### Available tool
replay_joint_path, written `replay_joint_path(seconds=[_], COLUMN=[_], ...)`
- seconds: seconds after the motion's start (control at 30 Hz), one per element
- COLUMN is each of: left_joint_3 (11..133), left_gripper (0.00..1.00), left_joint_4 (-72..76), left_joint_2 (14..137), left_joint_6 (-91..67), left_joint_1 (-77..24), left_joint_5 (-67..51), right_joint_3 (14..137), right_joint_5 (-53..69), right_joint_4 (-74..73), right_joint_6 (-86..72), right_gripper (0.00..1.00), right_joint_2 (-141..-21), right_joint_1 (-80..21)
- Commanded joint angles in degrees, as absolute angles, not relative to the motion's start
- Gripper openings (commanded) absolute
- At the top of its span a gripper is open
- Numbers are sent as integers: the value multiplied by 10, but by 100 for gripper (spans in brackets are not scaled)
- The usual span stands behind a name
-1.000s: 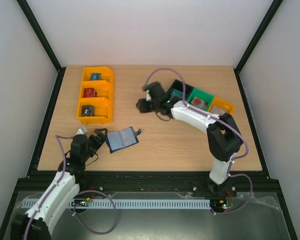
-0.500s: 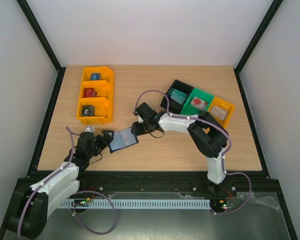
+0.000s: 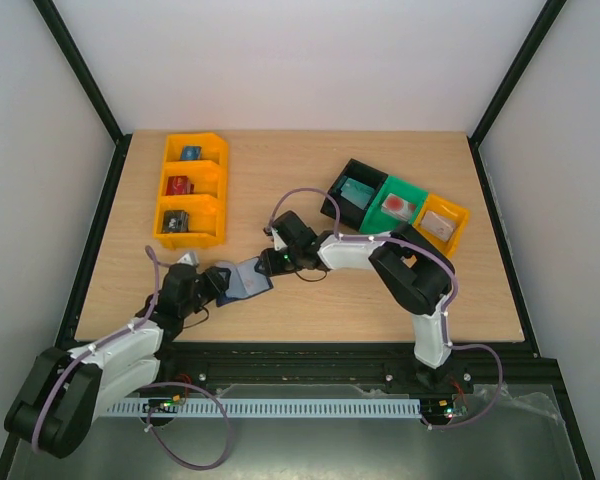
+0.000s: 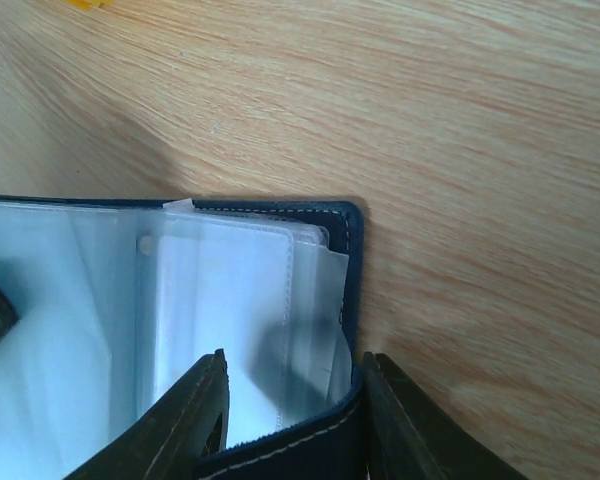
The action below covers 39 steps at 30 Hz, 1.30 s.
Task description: Take the credit cards out of the card holder
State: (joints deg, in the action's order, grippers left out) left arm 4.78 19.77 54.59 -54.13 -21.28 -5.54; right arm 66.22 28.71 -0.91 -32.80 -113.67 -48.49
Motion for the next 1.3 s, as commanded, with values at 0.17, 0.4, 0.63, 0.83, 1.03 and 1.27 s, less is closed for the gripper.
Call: replay_joint_path(seconds=[0.17,0.4,0.63,0.83,1.03,1.27], left_joint_3=[45,91,237,282,285,279], left_gripper=[13,2,2,2,2,2], left_joint_4=[211,293,188,293,386,409], left_joint_2=[548,486,374,348,352,349], left_joint_6=[-504,-340,14,-113,-222,-232], left_joint_1=[-225,-224,-204,-182,-183,-184], left_joint_5=[-57,-219,-427,-518,-488,-496], right_joint_3=[642,589,470,456,450,459], right_joint_5=[331,347,451,487,518,469], right_joint_4=[42,48,119,135,215,227], right_joint_6=[-343,-285,-179,-110,-162,-177], right_gripper=[36,45,68,76,76,57], right_joint_2=[-1129,-1010,-755,-631,-612,-630], right_joint_1=[-491,-451,-366,-365,-366,-378])
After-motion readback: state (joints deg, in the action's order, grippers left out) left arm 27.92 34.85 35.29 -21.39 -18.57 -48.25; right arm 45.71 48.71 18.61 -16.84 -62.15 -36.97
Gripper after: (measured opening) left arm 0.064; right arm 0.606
